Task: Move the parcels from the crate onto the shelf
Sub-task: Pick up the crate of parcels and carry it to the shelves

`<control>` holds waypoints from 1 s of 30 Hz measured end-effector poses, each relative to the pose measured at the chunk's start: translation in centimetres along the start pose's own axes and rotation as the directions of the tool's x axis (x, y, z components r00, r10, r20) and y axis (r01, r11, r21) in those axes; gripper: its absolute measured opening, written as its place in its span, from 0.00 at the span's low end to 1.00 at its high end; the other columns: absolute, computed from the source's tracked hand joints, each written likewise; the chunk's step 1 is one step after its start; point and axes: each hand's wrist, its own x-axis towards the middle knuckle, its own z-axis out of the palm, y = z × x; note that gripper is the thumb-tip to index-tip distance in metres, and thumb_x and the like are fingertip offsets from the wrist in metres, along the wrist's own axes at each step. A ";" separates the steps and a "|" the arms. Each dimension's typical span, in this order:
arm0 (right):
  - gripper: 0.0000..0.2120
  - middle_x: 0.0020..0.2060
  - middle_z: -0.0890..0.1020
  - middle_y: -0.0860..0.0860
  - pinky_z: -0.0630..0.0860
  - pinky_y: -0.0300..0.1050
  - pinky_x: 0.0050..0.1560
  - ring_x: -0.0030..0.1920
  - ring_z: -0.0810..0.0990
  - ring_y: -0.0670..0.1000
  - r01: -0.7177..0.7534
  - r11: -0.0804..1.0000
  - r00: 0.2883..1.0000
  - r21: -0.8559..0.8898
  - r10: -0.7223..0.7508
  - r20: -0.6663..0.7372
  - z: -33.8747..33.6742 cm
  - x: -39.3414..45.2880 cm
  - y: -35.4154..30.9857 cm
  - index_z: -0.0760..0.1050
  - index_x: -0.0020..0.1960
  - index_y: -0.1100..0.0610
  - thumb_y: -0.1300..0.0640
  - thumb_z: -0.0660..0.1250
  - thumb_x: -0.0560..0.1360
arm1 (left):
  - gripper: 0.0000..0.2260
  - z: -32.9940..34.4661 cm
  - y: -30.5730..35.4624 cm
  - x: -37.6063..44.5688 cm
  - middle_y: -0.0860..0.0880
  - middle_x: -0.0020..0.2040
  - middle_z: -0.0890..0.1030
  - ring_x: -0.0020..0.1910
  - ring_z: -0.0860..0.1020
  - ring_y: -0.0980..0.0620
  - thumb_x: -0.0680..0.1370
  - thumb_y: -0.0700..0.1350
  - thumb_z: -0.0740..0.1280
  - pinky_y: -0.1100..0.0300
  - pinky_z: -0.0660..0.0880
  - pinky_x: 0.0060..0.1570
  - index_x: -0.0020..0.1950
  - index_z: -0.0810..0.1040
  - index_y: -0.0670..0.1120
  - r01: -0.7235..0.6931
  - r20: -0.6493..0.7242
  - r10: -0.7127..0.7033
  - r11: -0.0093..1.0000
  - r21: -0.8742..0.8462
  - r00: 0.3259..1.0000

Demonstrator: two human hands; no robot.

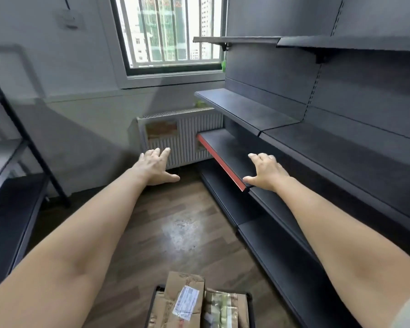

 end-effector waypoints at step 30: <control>0.35 0.70 0.64 0.57 0.64 0.56 0.65 0.70 0.60 0.60 -0.439 0.890 0.745 0.122 0.284 0.604 33.0 -16.7 3.5 0.55 0.74 0.54 0.47 0.67 0.72 | 0.38 35.0 -6.4 -12.2 0.42 0.76 0.59 0.74 0.60 0.42 0.74 0.51 0.69 0.53 0.59 0.69 0.76 0.51 0.41 0.523 0.635 -0.202 0.767 -0.372 0.746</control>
